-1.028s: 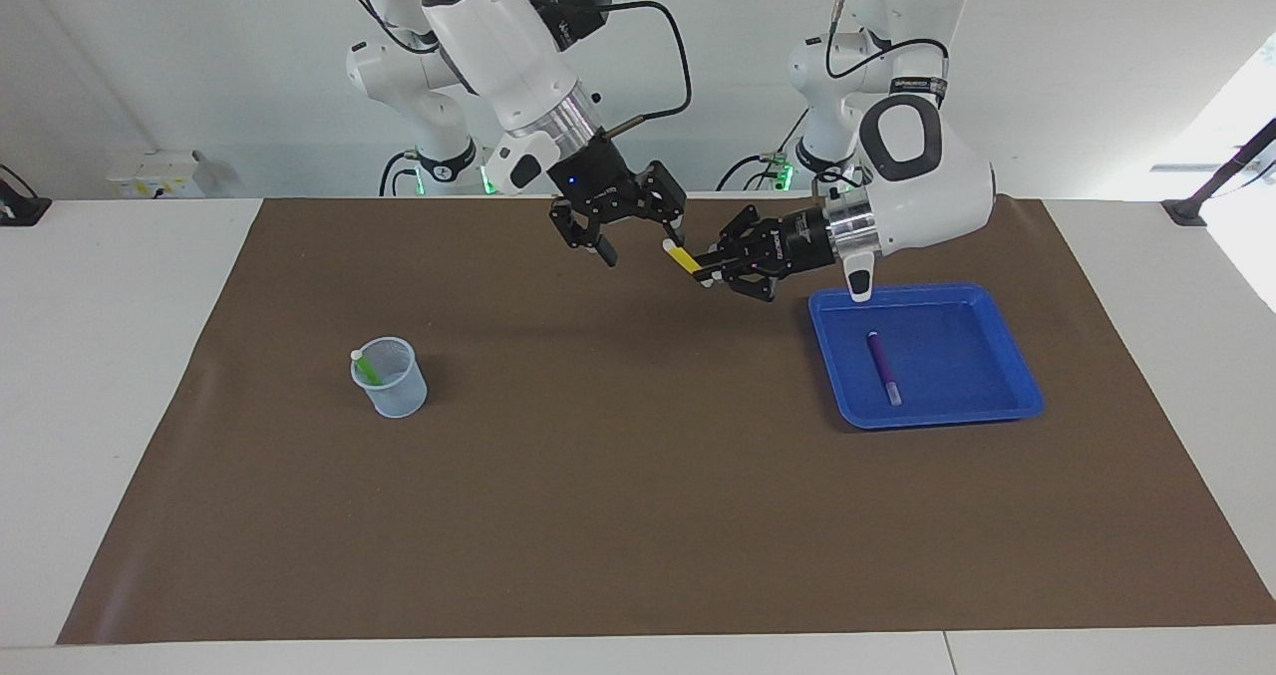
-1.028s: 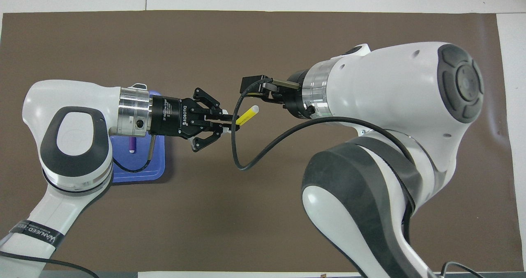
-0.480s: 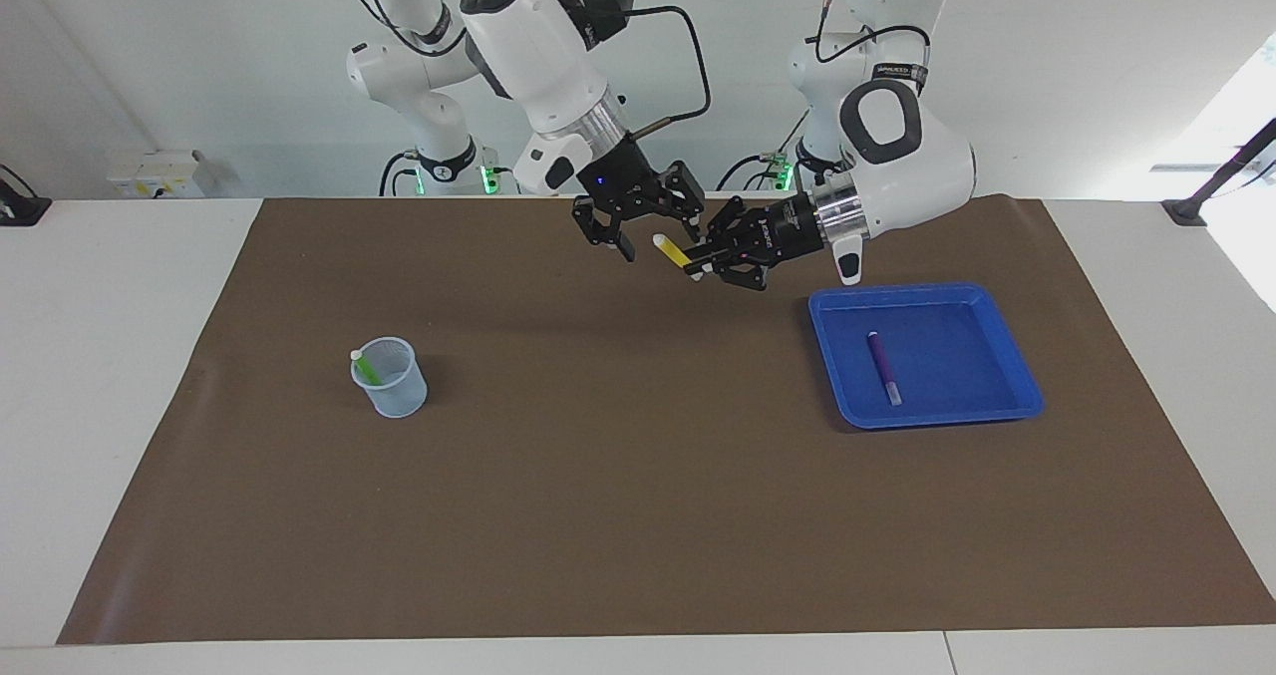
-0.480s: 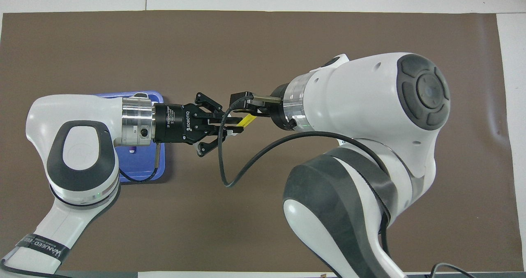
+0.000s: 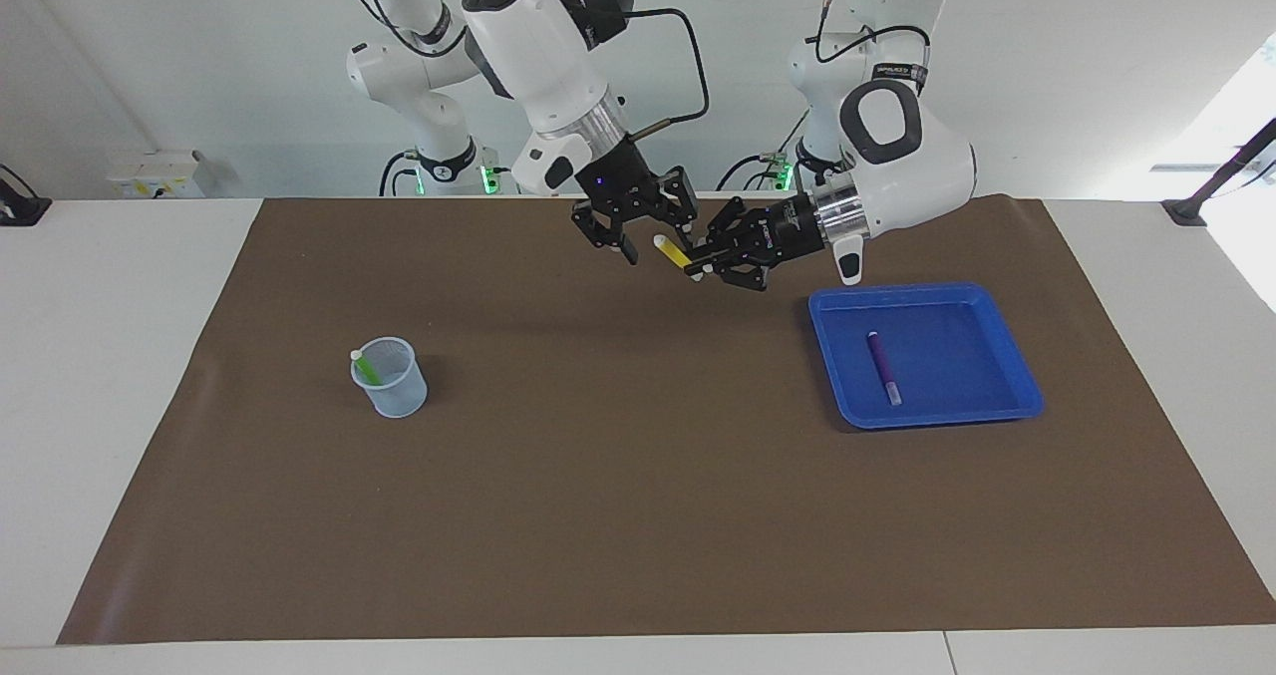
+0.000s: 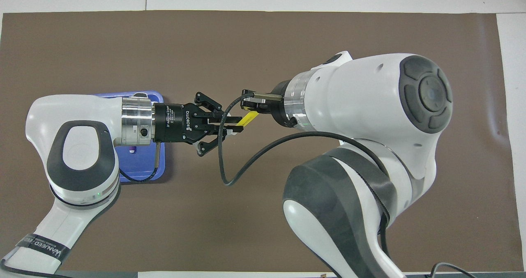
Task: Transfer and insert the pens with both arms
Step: 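Open the left gripper and carry the yellow pen into the cup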
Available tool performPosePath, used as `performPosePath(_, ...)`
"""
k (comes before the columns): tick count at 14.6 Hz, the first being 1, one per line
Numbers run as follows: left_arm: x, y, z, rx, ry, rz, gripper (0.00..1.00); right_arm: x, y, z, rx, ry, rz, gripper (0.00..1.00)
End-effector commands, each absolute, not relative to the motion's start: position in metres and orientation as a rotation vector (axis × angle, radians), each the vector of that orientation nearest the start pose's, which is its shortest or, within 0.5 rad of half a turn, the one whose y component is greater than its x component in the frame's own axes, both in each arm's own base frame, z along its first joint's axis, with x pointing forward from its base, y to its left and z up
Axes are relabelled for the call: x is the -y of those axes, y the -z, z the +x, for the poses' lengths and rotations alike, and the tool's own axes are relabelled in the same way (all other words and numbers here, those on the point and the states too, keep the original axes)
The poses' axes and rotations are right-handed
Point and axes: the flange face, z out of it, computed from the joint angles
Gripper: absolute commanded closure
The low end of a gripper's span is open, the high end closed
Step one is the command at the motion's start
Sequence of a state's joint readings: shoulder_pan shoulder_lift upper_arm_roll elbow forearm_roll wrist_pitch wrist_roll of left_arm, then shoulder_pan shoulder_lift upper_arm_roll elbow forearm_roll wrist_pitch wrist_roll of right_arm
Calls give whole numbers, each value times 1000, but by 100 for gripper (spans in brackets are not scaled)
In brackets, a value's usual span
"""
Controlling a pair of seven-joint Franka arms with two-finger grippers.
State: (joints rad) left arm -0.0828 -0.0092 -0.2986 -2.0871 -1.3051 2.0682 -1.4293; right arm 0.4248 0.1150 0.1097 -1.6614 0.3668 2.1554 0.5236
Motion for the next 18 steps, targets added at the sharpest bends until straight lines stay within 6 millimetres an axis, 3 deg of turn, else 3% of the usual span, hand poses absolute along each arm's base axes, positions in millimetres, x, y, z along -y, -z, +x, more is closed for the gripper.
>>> performPosePath(1,254,-463,495,-1723,1098,1374,100,-332,-576,540,-190,215,-2638,100)
performPosePath(5,253,-463,495,-1723,1094,1373,100,-331,-575,539,-181,206,-2646,100)
performPosePath(6,254,-466,497,-1711,1078,1379,78,-330,-575,539,-177,211,-2653,100)
performPosePath(7,255,-470,497,-1717,1064,1372,13,-328,-573,540,-167,222,-2673,100)
performPosePath(8,256,-473,495,-1715,1050,1372,0,-322,-569,541,-162,233,-2698,100)
performPosePath(10,255,-473,496,-1717,1046,1372,0,-309,-558,542,-106,256,-2749,100)
performPosePath(14,241,-472,502,-1731,1018,1375,0,-252,-533,552,75,339,-2904,100)
performPosePath(18,217,-468,513,-1754,720,1788,0,-180,-520,565,211,382,-3048,100)
